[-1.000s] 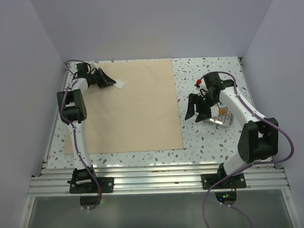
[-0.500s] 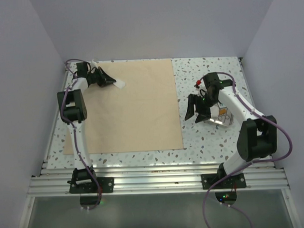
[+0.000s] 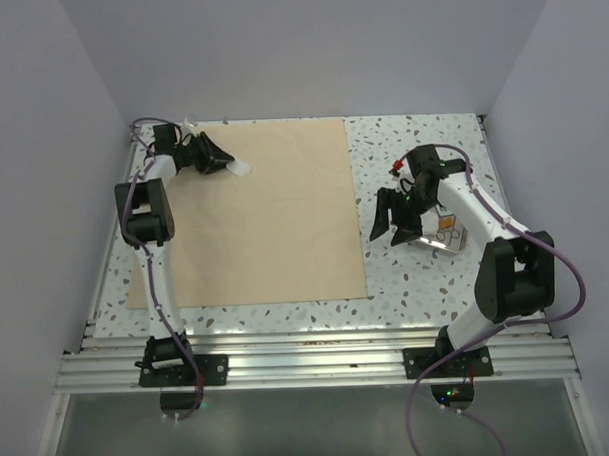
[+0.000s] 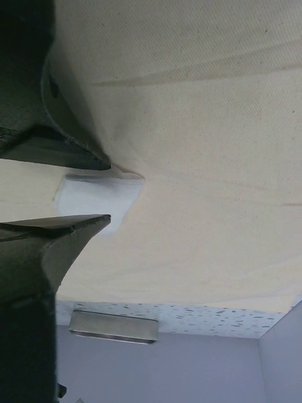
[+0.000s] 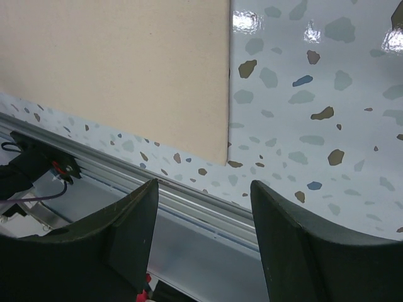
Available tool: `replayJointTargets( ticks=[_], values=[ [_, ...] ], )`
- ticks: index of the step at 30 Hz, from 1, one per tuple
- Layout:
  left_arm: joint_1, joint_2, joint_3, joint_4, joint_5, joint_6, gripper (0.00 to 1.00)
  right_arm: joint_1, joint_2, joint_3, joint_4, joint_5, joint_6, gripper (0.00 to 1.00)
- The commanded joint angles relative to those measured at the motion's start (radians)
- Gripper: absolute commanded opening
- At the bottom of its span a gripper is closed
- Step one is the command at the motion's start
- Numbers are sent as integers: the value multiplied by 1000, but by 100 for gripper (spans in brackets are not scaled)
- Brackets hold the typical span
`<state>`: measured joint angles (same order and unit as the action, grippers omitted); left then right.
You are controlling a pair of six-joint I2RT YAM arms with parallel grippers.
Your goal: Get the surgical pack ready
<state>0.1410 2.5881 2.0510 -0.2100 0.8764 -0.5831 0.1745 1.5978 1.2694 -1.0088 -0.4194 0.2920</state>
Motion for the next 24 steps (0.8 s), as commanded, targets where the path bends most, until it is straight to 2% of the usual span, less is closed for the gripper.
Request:
replayJointTargets(
  ticks=[1,7,13,18,21,24],
  values=[
    [11,-69,29,-11,-72,23,40,-3,-18,1,13,-21,10,64],
    [22,-157,-3,-22,-175,26,41,-1,-32,-11,24,-28,9,64],
    [22,-262,-184,12,-244,-27,41,-1,-39,-27,36,-38,4,64],
    [20,-287,-285,26,-237,-110,43,-1,-44,-38,42,-45,3,64],
    [14,-307,-373,143,-202,-190,44,-3,-42,-41,41,-47,-2,64],
    [0,-316,-425,176,-212,-224,45,-3,-39,-41,44,-50,-2,64]
  ],
)
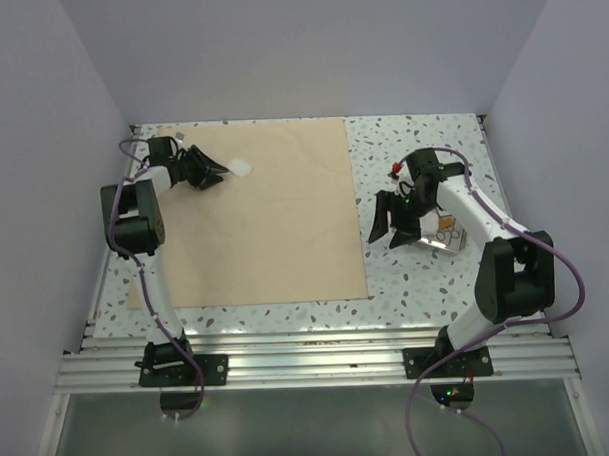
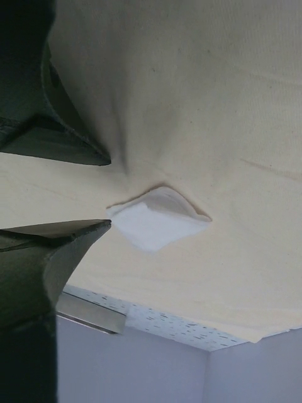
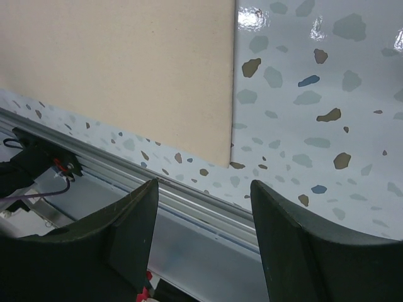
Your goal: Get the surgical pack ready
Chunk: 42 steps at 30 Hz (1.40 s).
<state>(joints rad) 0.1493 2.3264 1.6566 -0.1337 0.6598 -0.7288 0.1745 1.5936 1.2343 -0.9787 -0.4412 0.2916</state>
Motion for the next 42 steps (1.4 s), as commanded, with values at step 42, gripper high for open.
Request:
replayJointTargets(
  ticks=[42],
  values=[
    [-79,40,-57,151,-166,-402,43,-3,-23,-1,-2,-13,-16,64]
  ],
)
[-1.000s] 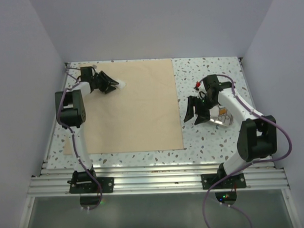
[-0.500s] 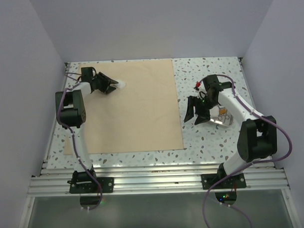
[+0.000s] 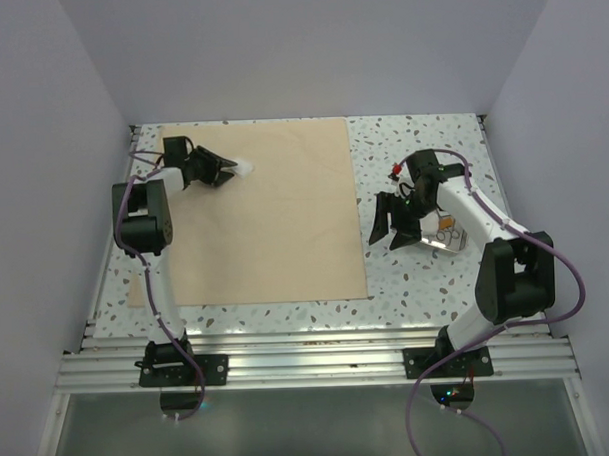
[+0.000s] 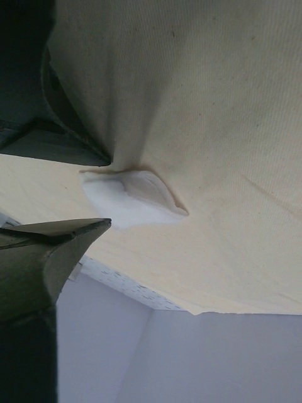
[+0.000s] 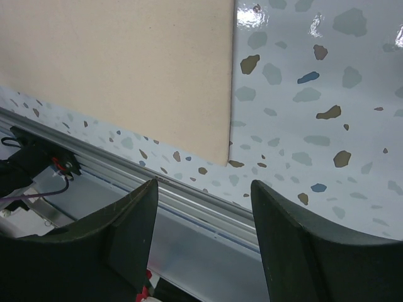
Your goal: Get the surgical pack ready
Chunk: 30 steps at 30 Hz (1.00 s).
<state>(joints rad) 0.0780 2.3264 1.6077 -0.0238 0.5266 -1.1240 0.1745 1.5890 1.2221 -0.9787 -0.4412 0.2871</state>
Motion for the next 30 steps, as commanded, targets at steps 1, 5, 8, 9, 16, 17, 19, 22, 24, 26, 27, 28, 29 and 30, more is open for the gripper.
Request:
replayJointTargets(
  ticks=[1,5,8,9,16,17,19,22,24,26,27,28,29,30],
  values=[
    [-7,41,-8,41,-31,-7,42,-1,-18,13,-2,-14,-9,64],
    [-11,45,-9,53,-30,-22,41,-3,-12,13,0,-14,-11,64],
    [-14,53,-5,62,-31,-33,41,-3,-12,10,2,-14,-9,64],
    [-14,54,-3,62,-30,-36,40,-1,-11,8,0,-14,-11,64],
    [-24,76,8,91,-28,-51,39,-1,-14,1,3,-13,-12,64],
    [-24,77,11,94,-27,-49,39,-1,-12,1,3,-11,-11,64],
    [-26,80,9,104,-27,-48,37,-3,-14,1,3,-13,-12,64],
    [-26,83,11,110,-28,-48,31,-3,-14,2,2,-13,-11,64],
    [-27,83,8,108,-33,-46,29,-1,-15,2,2,-13,-12,64],
    [-27,82,8,108,-33,-42,26,-1,-15,1,3,-10,-11,64],
    [-27,80,6,110,-36,-42,24,-1,-15,1,5,-11,-12,64],
    [-27,83,6,113,-33,-42,20,-1,-15,-1,5,-13,-11,64],
    [-27,83,6,120,-34,-42,16,-1,-15,-1,6,-11,-11,64],
    [-27,83,8,122,-33,-42,13,-1,-17,-1,6,-13,-11,64]
  ],
)
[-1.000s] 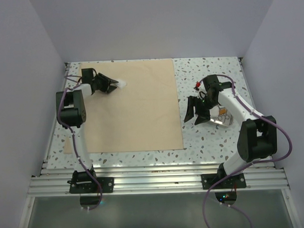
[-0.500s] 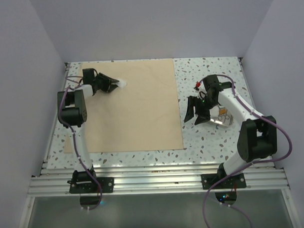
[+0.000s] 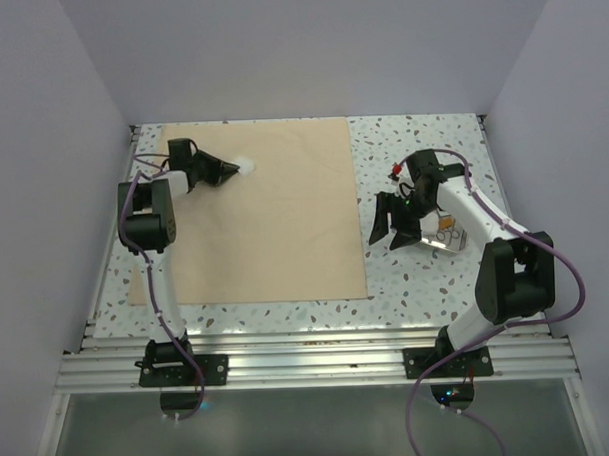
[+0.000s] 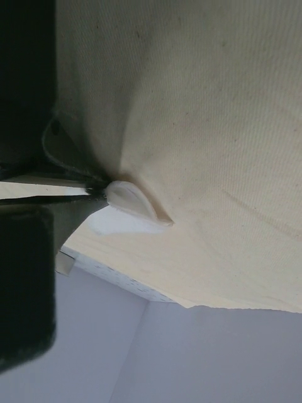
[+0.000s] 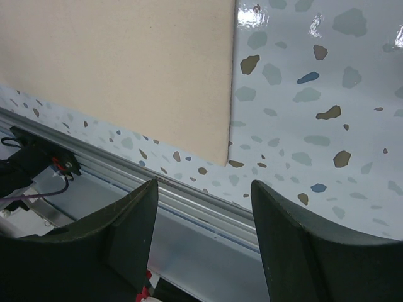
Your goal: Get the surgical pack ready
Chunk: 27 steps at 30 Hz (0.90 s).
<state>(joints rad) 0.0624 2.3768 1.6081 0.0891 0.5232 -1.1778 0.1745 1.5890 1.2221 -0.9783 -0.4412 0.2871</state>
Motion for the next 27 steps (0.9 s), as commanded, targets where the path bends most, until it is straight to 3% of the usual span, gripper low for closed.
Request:
replayJointTargets(
  ticks=[1,3,12,27],
  values=[
    [-12,33,9,9,-28,12,6,-1,-20,-1,6,-13,-9,64],
    [-13,30,13,11,-25,15,0,-3,-20,-1,4,-11,-9,64],
    [-16,-30,33,26,12,84,0,-3,-14,14,10,-14,-14,64],
    [-55,-260,1,-144,29,374,0,16,32,89,32,-62,-19,66]
  ],
)
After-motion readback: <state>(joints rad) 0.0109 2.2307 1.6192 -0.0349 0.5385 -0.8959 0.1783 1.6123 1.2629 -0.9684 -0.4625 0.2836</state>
